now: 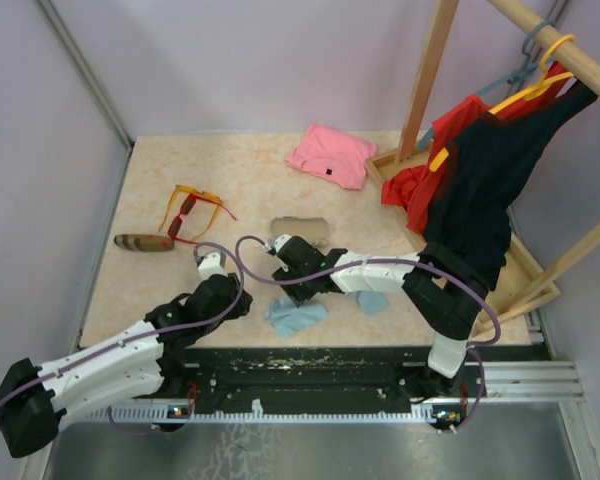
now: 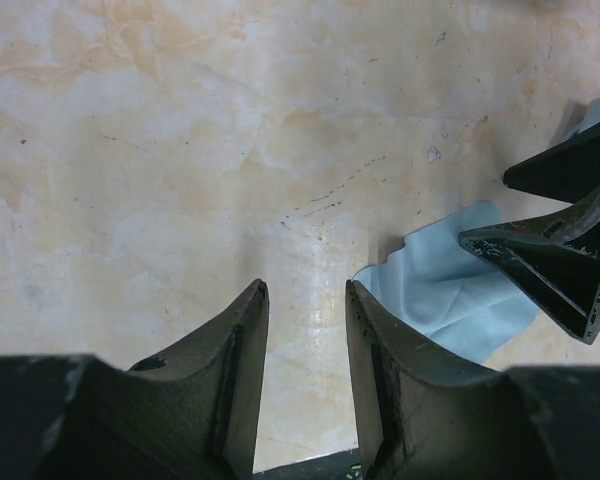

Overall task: Organize the sunglasses
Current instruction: Fold the glasses cleaning cloth at the center of the board.

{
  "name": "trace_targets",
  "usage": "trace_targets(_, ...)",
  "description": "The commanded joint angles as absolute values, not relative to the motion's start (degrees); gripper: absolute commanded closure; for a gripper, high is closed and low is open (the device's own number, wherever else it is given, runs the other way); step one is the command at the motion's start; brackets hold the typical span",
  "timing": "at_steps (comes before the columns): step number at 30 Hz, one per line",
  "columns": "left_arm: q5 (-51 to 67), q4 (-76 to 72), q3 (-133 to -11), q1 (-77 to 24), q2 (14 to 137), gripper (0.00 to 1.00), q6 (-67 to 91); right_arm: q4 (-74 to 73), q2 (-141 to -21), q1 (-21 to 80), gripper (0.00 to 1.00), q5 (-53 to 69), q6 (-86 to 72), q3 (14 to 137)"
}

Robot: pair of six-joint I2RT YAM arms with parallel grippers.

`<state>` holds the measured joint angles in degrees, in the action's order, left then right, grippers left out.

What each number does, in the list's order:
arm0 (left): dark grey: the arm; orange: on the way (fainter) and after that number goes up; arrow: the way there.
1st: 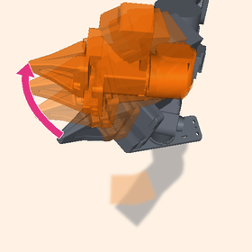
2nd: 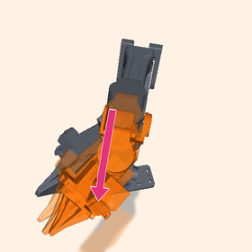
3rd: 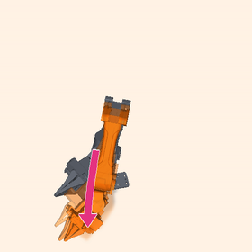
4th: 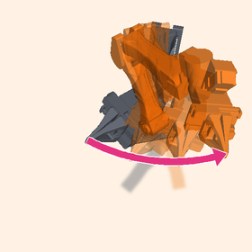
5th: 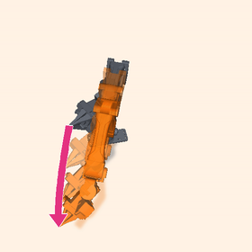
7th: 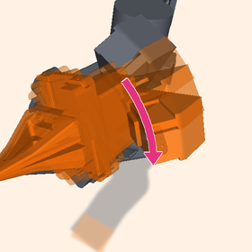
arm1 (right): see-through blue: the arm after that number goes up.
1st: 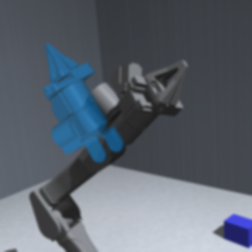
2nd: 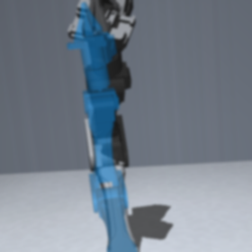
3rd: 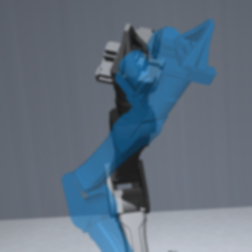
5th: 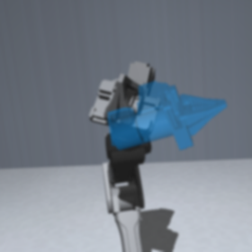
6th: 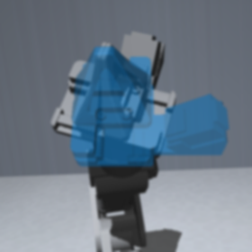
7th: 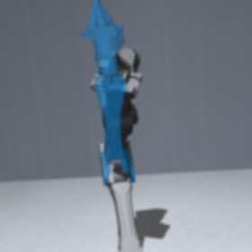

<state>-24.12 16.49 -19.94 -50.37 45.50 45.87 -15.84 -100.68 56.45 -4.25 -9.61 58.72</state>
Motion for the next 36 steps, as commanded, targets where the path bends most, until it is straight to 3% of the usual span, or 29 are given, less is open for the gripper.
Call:
trace_targets(1, -25.65, 17.49, -19.51, -50.14, 44.67, 0.57, 46.51, -20.00, -103.55, 58.47, 0.47, -5.73, -7.45, 62.63)
trace_targets(9, -26.22, 18.14, -19.26, -50.11, 43.13, 0.57, 46.45, -26.44, -105.78, 60.74, 0.49, -6.12, -7.64, 64.60)
trace_targets(19, -26.69, 19.22, -18.71, -50.12, 40.72, 0.57, 47.27, -30.62, -108.78, 61.48, 0.61, -5.61, -10.46, 65.41)
trace_targets(25, -26.34, 18.79, -18.72, -50.08, 40.64, 0.57, 47.12, -28.07, -108.32, 61.44, 0.74, -5.71, -12.70, 63.28)
trace_targets(31, -22.67, 14.19, -18.77, -50.05, 41.76, 0.55, 44.66, -18.89, -102.99, 61.31, 1.00, -8.60, -14.21, 58.10)
trace_targets(36, -18.09, 8.66, -19.27, -50.05, 46.49, 0.52, 43.03, -8.92, -96.23, 61.06, 1.00, -9.89, -14.07, 52.16)
